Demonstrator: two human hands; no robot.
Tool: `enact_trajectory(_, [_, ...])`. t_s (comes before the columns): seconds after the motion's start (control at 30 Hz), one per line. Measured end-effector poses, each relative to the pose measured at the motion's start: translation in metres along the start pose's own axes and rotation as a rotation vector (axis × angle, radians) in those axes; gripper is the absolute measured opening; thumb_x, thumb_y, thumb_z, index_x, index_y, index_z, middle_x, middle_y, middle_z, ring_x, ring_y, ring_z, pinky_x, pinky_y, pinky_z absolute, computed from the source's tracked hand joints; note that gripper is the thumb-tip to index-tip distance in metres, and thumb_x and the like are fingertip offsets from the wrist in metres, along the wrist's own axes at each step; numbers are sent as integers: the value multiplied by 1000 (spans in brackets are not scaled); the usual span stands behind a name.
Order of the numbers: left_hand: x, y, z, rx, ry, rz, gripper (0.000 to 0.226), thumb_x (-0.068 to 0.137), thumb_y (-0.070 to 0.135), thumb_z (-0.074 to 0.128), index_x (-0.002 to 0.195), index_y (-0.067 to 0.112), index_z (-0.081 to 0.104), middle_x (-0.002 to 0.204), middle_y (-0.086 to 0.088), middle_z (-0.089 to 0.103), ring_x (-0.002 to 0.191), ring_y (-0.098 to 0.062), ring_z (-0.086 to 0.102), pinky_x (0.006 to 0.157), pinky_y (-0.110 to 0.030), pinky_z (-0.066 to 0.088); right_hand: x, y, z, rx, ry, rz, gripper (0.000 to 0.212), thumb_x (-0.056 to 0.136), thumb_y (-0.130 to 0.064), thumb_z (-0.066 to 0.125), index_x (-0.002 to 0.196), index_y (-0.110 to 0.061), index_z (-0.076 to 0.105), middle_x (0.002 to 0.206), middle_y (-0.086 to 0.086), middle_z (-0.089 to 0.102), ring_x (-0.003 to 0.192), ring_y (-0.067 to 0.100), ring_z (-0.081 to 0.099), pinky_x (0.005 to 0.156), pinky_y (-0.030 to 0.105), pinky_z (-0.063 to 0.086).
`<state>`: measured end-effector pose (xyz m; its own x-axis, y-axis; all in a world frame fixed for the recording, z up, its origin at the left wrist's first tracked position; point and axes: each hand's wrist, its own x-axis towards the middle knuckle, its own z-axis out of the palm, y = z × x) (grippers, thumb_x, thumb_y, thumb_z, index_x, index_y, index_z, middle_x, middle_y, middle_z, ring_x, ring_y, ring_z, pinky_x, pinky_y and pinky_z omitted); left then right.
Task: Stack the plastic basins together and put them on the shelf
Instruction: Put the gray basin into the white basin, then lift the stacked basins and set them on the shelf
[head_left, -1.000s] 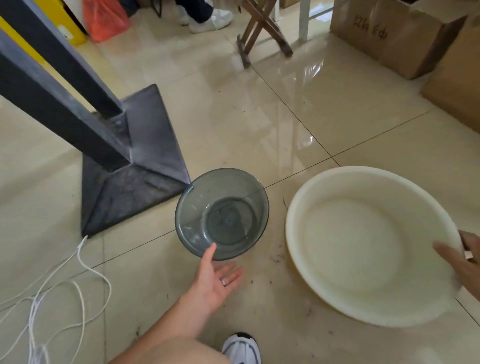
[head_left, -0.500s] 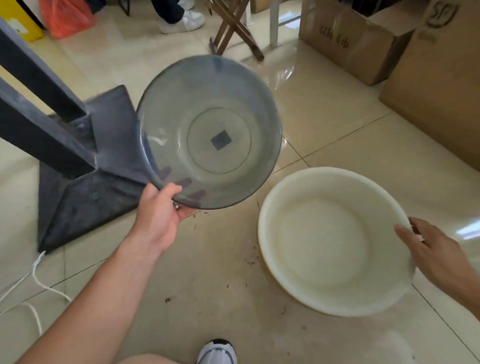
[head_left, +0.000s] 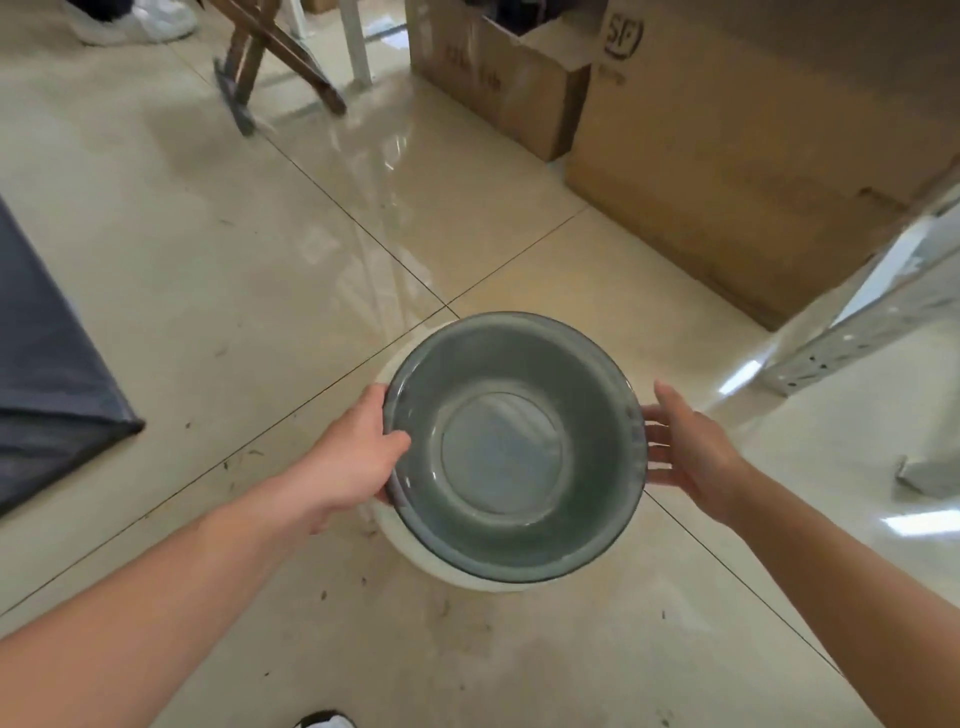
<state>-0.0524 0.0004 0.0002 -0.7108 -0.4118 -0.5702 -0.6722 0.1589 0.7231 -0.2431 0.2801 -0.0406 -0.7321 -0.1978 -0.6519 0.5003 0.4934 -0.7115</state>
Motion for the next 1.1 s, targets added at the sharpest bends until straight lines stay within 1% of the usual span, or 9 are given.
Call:
enact_trajectory(0.2, [23, -6, 6, 230, 56, -35, 43, 94, 5, 44, 136, 14, 46, 118, -18, 67, 94, -40, 74, 75, -55, 67, -1, 2, 0, -2, -33, 25, 67, 101, -64, 35, 124, -11, 69, 114, 15, 74, 97, 32, 71, 73, 40, 58])
enact_trajectory(0.37, [26, 1, 8, 459, 69, -41, 33, 93, 20, 54, 125, 14, 45, 108, -15, 72, 76, -39, 79, 72, -49, 67, -3, 1, 3, -53, -54, -6, 59, 102, -58, 39, 119, -11, 71, 112, 12, 75, 94, 29, 71, 73, 38, 57])
enact_trajectory(0.5, [15, 12, 3, 826, 153, 64, 52, 95, 42, 57, 140, 16, 48, 126, -13, 67, 112, -42, 67, 96, -47, 56, -6, 4, 3, -66, -105, -39, 52, 103, -52, 43, 113, -14, 76, 107, 10, 77, 93, 28, 73, 82, 41, 59])
enact_trajectory(0.57, [9, 14, -5, 871, 170, 68, 56, 98, 47, 55, 147, 22, 49, 136, -12, 58, 122, -41, 62, 101, -44, 51, -9, 6, 2, -55, -137, -44, 49, 104, -49, 45, 112, -14, 78, 105, 10, 77, 91, 27, 73, 80, 40, 60])
enact_trajectory(0.67, [5, 3, -20, 729, 256, 37, 65, 98, 52, 56, 156, 24, 44, 151, -9, 51, 131, -39, 60, 107, -46, 47, -14, 13, 0, -22, -178, -44, 45, 103, -45, 50, 112, -12, 78, 108, 14, 77, 94, 30, 74, 82, 42, 61])
enact_trajectory(0.73, [4, -17, -28, 455, 291, -3, 67, 98, 50, 60, 157, 20, 44, 152, -9, 53, 131, -34, 60, 109, -48, 48, -21, 25, 0, 24, -216, -33, 42, 100, -45, 56, 112, -12, 79, 109, 15, 78, 100, 34, 75, 88, 48, 62])
enact_trajectory(0.87, [-8, -59, -14, -221, 5, -245, 64, 96, 37, 73, 152, 18, 50, 136, -8, 70, 116, -32, 71, 100, -51, 58, -37, 58, 8, 136, -299, 38, 38, 92, -37, 71, 122, -14, 73, 114, 14, 79, 107, 38, 75, 95, 55, 59])
enact_trajectory(1.03, [-11, -63, 4, -456, -73, -203, 86, 53, 33, 92, 131, 4, 68, 115, -16, 82, 105, -35, 78, 84, -43, 64, -39, 63, 19, 197, -284, 19, 45, 87, -19, 78, 129, -8, 66, 113, 15, 79, 107, 39, 75, 97, 59, 57])
enact_trajectory(1.1, [-10, -54, 0, -535, -89, -168, 107, 33, 43, 103, 127, 3, 71, 116, -17, 82, 102, -32, 77, 91, -50, 62, -40, 55, 16, 263, -289, 7, 55, 83, -23, 82, 131, -2, 64, 121, 22, 75, 114, 44, 71, 103, 62, 51])
